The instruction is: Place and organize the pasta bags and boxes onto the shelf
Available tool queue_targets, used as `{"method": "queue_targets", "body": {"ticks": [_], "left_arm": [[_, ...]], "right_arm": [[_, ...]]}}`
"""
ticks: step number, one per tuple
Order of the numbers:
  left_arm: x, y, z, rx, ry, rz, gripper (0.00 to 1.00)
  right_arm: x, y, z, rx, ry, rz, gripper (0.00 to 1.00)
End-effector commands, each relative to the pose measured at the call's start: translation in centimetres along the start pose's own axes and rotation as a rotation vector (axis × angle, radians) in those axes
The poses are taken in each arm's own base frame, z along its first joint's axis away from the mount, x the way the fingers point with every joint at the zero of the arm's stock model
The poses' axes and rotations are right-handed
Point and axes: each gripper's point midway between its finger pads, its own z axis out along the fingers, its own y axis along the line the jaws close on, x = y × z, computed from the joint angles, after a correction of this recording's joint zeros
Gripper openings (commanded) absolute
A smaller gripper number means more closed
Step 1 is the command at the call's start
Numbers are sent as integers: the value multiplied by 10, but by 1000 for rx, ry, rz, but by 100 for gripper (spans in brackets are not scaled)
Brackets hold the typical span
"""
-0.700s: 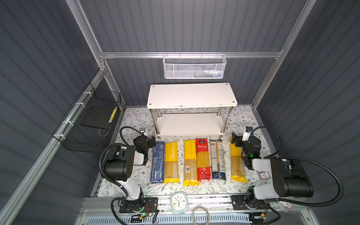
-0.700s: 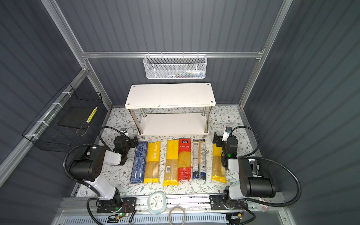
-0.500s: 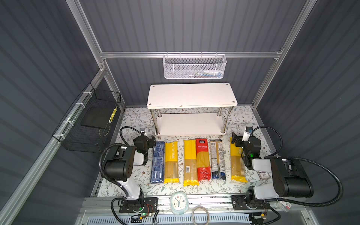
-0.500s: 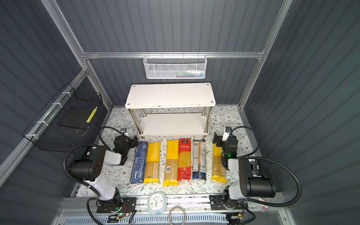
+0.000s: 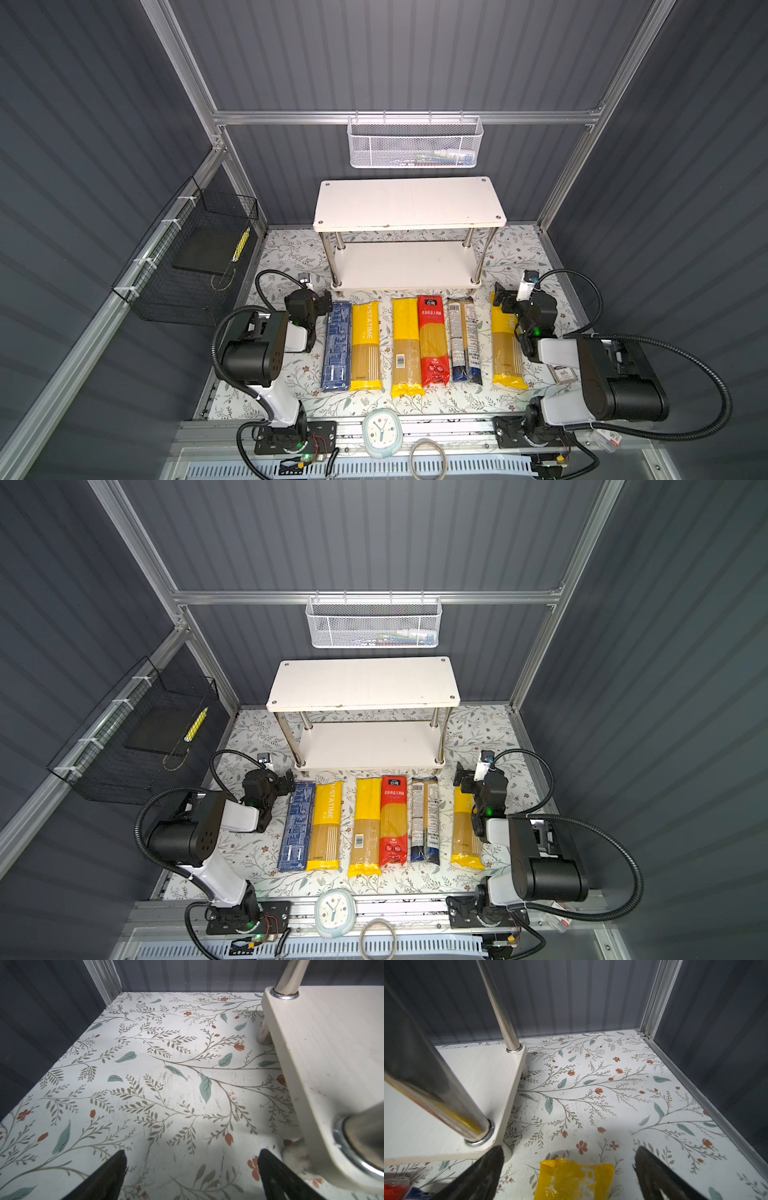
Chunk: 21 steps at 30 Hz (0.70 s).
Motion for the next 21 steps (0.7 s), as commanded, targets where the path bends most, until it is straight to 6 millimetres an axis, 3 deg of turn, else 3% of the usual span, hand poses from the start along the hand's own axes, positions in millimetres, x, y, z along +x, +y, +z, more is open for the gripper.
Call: {"method": "queue_targets", "body": {"ticks": [1,18,21], "left_arm": [[-11,-1,1,6,-32,13,99],[-11,-1,0,6,-35,12,99],[-23,-2,-1,12,-15,19,99]], "right_arm": [[-5,-1,3,-4,-10,8,99],[-7,-2,3,-2,-14,13,99],[-21,-7,-1,29,-16,28,99]]}}
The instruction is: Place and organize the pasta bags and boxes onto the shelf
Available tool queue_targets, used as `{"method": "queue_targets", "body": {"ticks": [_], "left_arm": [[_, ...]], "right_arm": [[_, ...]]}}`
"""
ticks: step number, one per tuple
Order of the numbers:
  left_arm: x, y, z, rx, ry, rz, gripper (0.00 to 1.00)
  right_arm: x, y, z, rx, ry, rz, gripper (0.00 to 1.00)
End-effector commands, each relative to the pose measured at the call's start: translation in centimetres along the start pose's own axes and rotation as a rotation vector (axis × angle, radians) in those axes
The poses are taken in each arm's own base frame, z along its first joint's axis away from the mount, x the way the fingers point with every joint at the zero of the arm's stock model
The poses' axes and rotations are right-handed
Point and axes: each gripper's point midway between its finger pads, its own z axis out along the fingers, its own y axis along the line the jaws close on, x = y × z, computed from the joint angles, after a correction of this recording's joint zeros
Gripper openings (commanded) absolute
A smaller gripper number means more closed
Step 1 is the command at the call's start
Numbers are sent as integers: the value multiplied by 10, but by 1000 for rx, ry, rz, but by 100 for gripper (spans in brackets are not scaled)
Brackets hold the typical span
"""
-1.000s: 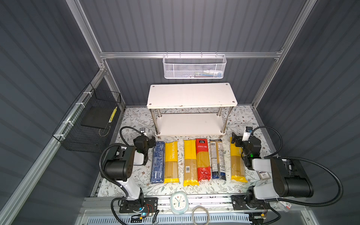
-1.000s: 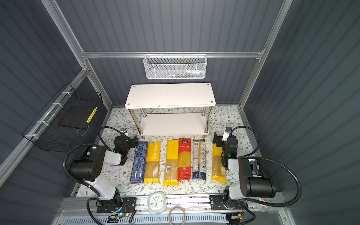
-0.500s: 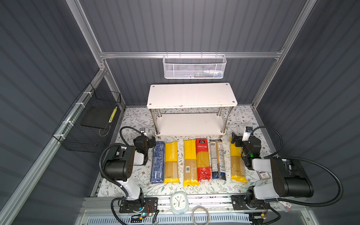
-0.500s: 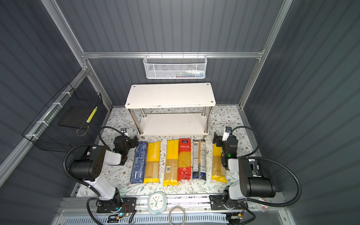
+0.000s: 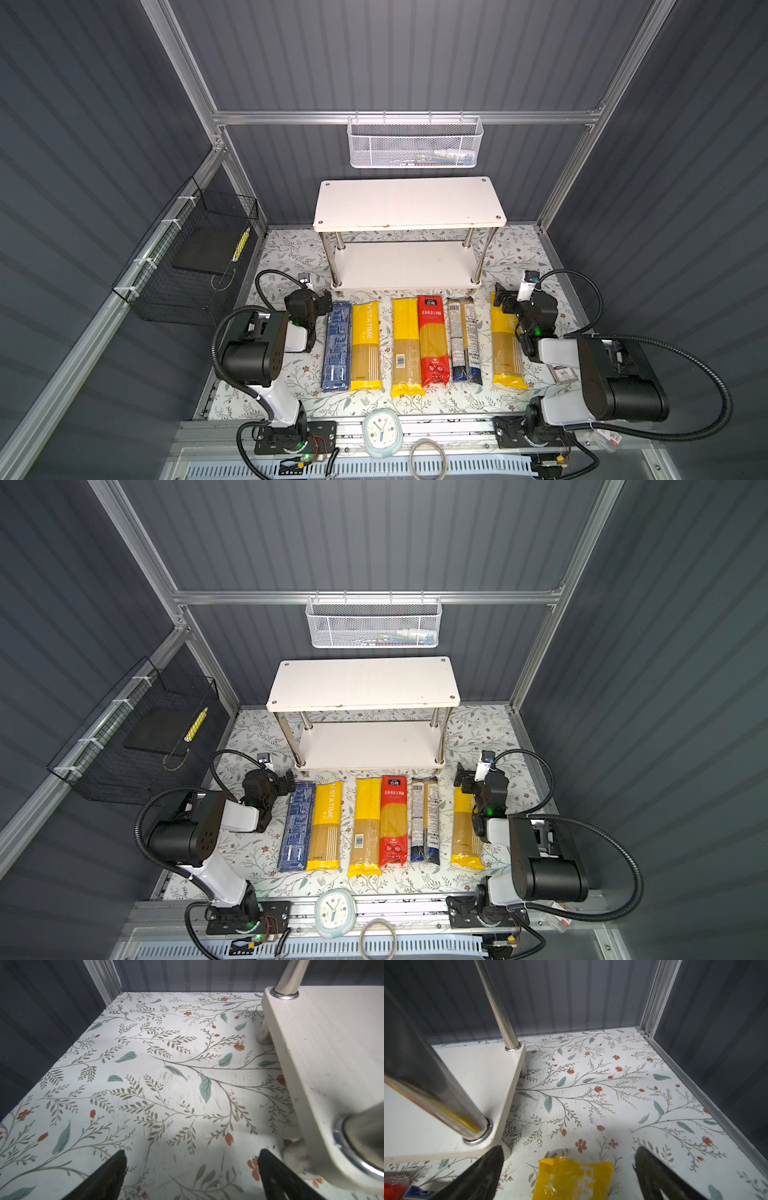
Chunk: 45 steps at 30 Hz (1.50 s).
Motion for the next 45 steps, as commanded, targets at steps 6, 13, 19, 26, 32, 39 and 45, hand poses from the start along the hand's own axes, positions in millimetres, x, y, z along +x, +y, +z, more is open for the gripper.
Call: {"method": "queue_targets", "body": {"ticks": [6,13,19,26,32,39,45], "left_arm": [[-95,-29,-22,173,29,-63,99],[-111,-49,-67,300,46,-158,99],[-86,-63,-102,358,113,-165,99],[-60,-48,-136,310,151,-182,99],[-58,-49,-140,317,150,-207,99],[-58,-60,-137,377,176,-218,99],[-59,-62,-139,388,166,-231,99]], "right_arm": [[-69,5,-22,-2,83,107,99],[-47,21,-68,97,503,144,99],[-6,48,-100,98,770,158,99],[37,45,-126,141,887,239,99],[69,40,-130,169,956,276,99],[90,33,-124,181,961,271,99],[104,25,-120,219,983,232,99]]}}
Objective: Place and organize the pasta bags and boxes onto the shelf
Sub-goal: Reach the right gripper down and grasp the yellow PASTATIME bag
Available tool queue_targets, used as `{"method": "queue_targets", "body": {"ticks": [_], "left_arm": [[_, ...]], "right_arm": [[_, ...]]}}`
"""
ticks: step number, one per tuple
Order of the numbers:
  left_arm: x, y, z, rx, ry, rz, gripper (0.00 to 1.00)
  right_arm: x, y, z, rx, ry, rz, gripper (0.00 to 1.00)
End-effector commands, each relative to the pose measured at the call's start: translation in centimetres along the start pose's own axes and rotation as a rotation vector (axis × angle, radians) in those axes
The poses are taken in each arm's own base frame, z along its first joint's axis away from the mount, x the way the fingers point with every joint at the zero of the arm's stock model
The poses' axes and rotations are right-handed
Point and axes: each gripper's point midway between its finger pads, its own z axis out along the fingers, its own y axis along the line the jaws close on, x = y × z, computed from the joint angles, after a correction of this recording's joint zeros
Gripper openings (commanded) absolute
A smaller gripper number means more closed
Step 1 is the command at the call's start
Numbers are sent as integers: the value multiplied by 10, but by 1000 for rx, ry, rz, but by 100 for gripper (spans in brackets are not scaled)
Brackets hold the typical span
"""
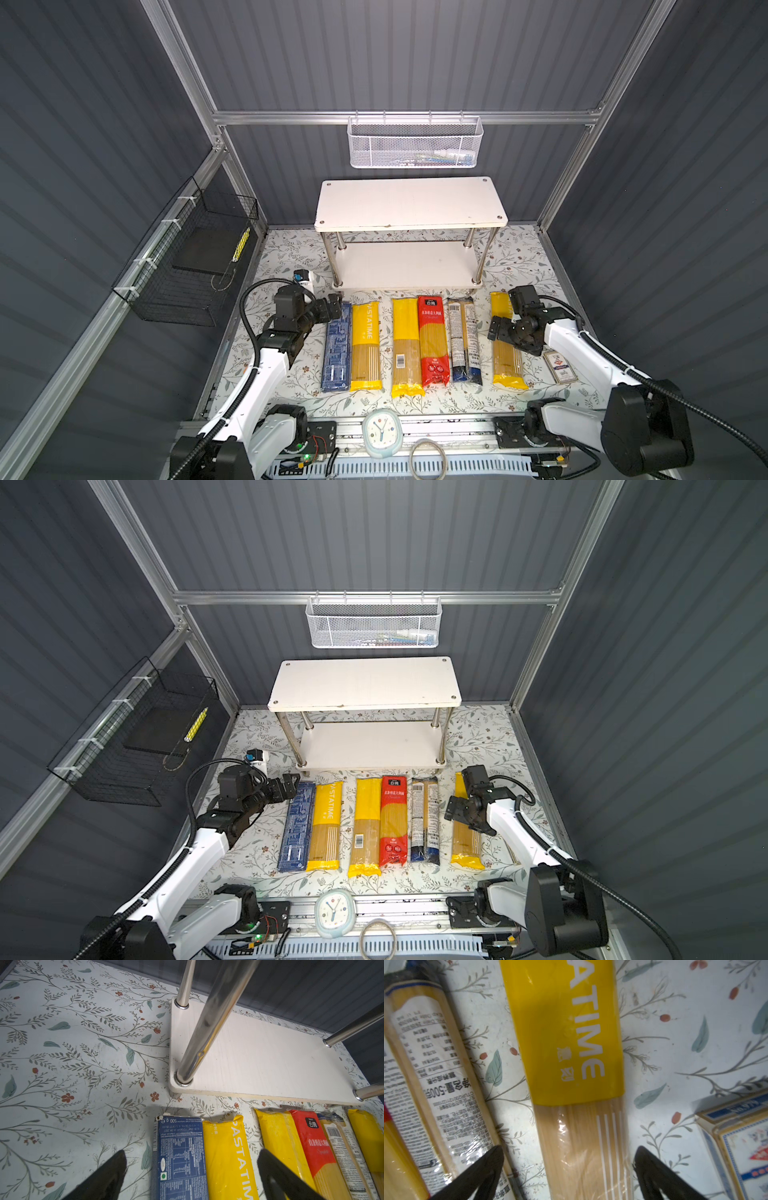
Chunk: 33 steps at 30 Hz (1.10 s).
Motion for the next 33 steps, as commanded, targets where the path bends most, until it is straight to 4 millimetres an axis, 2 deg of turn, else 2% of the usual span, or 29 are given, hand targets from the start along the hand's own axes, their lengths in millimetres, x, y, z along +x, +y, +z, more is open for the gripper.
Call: {"method": "queue_targets", "body": {"ticks": [1,11,20,26,33], "left_arm": [[-4,-6,-4,32,-13,-10,99],[-9,-9,-8,33,0,-7,99],[-19,-11,-14,29,-14,11,99],[-19,-3,-11,-19,5,4,99],[-24,-4,-9,-22,12,11,99]], "right_arm": [[-4,-5,6,31,-7,-5,99],[-19,-7,11,71,39,-44,99],[-20,-3,19,65,107,-64,99],[-21,-7,25,89,137,-61,99],[-13,-7,34,100,194,-55,98]]}}
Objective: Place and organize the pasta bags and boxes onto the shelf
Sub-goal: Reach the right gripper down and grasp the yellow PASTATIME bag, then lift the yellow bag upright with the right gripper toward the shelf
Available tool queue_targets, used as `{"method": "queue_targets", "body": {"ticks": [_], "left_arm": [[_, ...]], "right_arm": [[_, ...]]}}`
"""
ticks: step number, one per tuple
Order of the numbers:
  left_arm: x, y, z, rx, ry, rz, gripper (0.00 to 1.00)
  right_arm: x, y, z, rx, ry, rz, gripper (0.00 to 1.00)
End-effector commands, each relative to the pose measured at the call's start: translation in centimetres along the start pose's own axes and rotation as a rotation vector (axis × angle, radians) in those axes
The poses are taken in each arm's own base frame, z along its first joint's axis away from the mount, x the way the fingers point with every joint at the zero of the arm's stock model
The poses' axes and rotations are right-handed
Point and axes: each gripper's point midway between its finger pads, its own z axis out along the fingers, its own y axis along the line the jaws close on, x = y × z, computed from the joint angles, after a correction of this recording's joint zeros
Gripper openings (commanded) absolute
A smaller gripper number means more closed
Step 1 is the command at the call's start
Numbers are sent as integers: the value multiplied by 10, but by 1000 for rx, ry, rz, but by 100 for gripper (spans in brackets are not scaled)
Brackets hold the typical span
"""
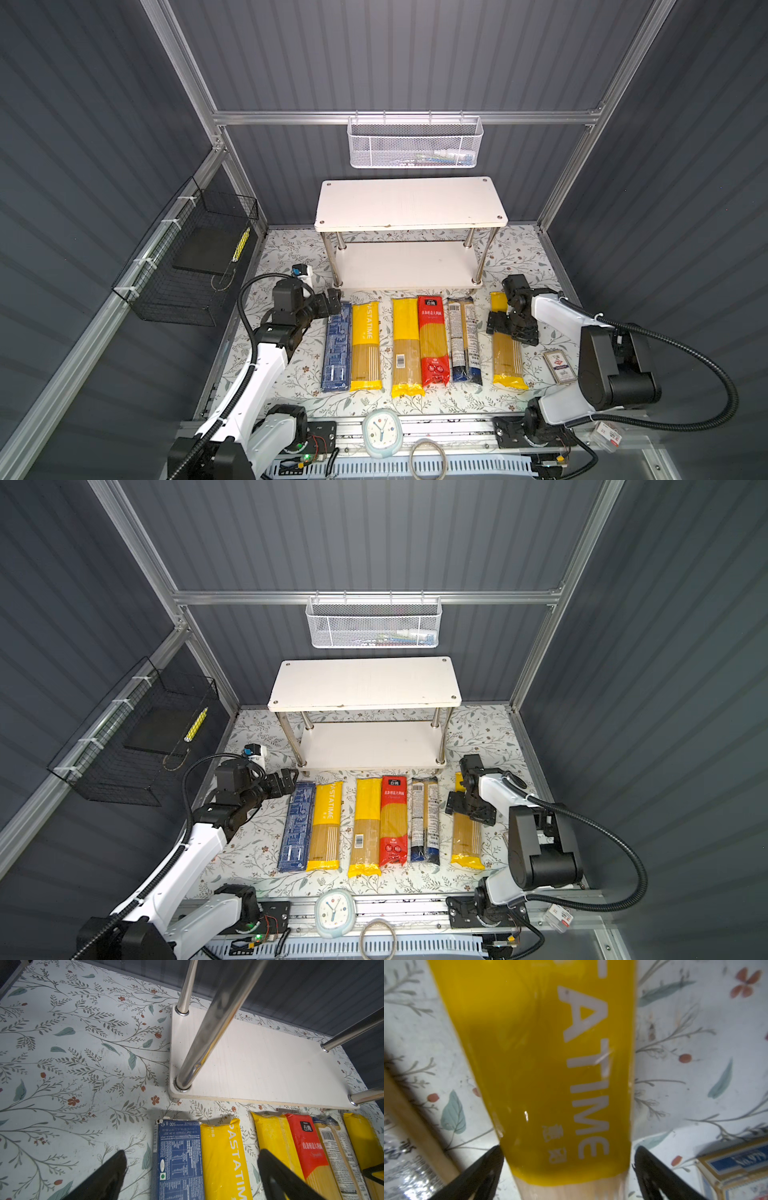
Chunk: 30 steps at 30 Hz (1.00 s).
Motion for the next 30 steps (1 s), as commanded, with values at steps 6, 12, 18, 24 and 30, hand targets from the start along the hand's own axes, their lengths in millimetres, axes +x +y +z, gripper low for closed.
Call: {"method": "queue_targets", "body": {"ticks": [6,12,18,24,30], "left_arm": [[-10,0,-7,-17,-11,24,99],[-11,1,-8,-26,-8,33,99],[-7,1,-6,-24,7,28,99],[-8,1,-8,-27,6,28,99],[-8,0,-11,-22,10,19,99]], "right_arm": [[6,0,4,2,54,-2,94],[15,1,14,-7,73,21,91],[18,1,16,-17,79,25,87],[19,5,16,-38,81,21,72],[19,5,17,-45,79,20,61]]}}
